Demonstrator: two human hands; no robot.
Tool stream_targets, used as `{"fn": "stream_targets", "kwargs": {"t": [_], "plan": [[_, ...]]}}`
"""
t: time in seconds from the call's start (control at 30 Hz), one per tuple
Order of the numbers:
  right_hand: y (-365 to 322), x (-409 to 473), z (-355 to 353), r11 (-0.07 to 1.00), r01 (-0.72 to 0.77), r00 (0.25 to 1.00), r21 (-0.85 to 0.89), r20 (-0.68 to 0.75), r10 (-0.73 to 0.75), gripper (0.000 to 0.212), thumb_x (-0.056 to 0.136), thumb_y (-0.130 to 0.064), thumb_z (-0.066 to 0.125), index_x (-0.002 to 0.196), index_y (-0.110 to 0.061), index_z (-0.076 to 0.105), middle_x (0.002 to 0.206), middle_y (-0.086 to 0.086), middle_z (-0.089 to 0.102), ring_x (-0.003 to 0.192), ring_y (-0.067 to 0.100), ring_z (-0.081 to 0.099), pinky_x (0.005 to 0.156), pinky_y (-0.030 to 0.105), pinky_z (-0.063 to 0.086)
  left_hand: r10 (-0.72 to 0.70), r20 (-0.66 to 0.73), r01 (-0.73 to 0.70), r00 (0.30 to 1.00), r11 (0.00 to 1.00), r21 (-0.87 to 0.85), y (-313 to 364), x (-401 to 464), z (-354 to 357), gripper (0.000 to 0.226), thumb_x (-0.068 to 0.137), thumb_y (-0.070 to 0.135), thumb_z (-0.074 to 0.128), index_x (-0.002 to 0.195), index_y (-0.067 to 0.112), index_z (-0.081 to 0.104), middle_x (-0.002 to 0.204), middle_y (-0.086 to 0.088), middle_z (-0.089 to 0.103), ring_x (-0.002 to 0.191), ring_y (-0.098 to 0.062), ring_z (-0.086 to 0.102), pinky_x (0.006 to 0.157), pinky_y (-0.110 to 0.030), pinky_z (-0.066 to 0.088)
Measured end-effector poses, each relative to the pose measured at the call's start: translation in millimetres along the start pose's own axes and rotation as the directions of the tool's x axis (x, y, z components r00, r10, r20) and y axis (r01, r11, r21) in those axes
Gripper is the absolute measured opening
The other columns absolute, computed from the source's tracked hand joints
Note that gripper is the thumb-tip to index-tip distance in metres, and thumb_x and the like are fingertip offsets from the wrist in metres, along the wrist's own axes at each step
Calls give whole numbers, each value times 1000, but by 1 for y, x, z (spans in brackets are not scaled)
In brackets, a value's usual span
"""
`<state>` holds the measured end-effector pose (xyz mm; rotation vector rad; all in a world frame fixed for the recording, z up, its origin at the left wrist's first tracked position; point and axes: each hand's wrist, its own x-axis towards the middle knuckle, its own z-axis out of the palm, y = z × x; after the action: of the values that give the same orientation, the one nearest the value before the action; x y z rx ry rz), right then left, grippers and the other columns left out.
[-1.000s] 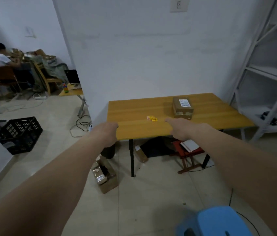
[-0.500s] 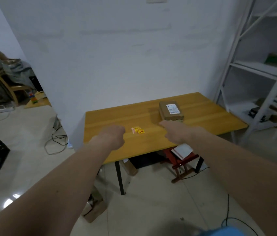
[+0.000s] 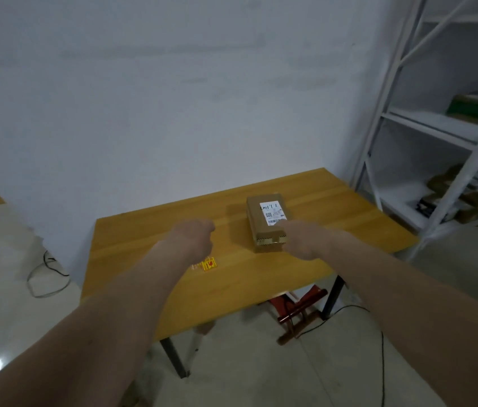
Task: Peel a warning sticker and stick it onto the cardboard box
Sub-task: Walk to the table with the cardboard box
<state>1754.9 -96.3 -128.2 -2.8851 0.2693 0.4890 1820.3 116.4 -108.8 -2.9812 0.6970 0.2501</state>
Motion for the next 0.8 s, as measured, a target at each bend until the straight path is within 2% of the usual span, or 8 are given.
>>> {"fn": "stream_targets", "kwargs": {"t": [0.1,0.23,0.33,0.37,0.43,0.57,0.7,0.8], "plan": [[10,33,-10,1000,19,1000,-3,-19,-19,51,95,-21,47,144,-20,29,147,8,41,125,31,46,98,40,44,25,15,-25,1000,1000,-12,2,42,1,41,96,22,45,137,22,42,143,-2,44,128,-25,45,97,-34,41],[23,79,-31,1000,15,999,20,-31,-14,51,94,-13,45,143,-18,31,139,9,48,117,30,51,85,34,43,40,15,-39,999,998,-51,-1,105,6,40,93,24,48,133,23,46,139,-1,49,125,-24,47,97,-36,42],[30,123,-46,999,21,997,-39,-76,-24,39,91,-5,47,129,-12,43,127,12,56,106,30,56,74,38,46,38,-2,-38,999,995,-88,-7,149,3,40,93,25,50,133,22,48,137,-3,51,124,-25,49,98,-37,45],[32,138,-51,997,31,995,-68,-94,-37,32,90,-2,47,121,-11,47,121,12,59,97,28,57,64,35,43,36,-2,-36,999,995,-97,-8,163,1,40,93,25,50,133,22,48,137,-3,51,124,-25,49,97,-37,45],[38,163,-58,993,50,993,-109,-100,-61,29,89,-3,48,116,-13,50,119,9,60,88,24,52,57,27,34,27,11,-26,1000,995,-97,-9,191,-3,41,94,24,50,134,21,47,139,-4,49,124,-26,49,96,-36,44],[53,196,-68,994,52,996,-96,-69,-59,40,91,-7,51,130,-18,50,130,4,57,110,24,56,69,27,38,55,32,-52,998,996,-77,1,234,-8,42,95,24,49,137,18,44,140,-5,48,125,-26,48,99,-37,44],[73,224,-75,998,39,996,-47,-74,-42,41,93,-7,47,132,-18,51,136,5,54,119,25,54,85,31,45,80,75,-76,994,996,-56,15,268,-7,43,96,25,47,139,18,42,142,-5,46,126,-25,47,98,-35,44],[89,241,-85,995,68,993,-76,-91,-75,49,91,-1,45,138,-16,46,142,9,46,131,26,42,103,35,37,56,69,-53,996,997,-49,25,289,-3,42,96,24,47,138,19,42,141,-4,47,125,-25,48,97,-36,46]]}}
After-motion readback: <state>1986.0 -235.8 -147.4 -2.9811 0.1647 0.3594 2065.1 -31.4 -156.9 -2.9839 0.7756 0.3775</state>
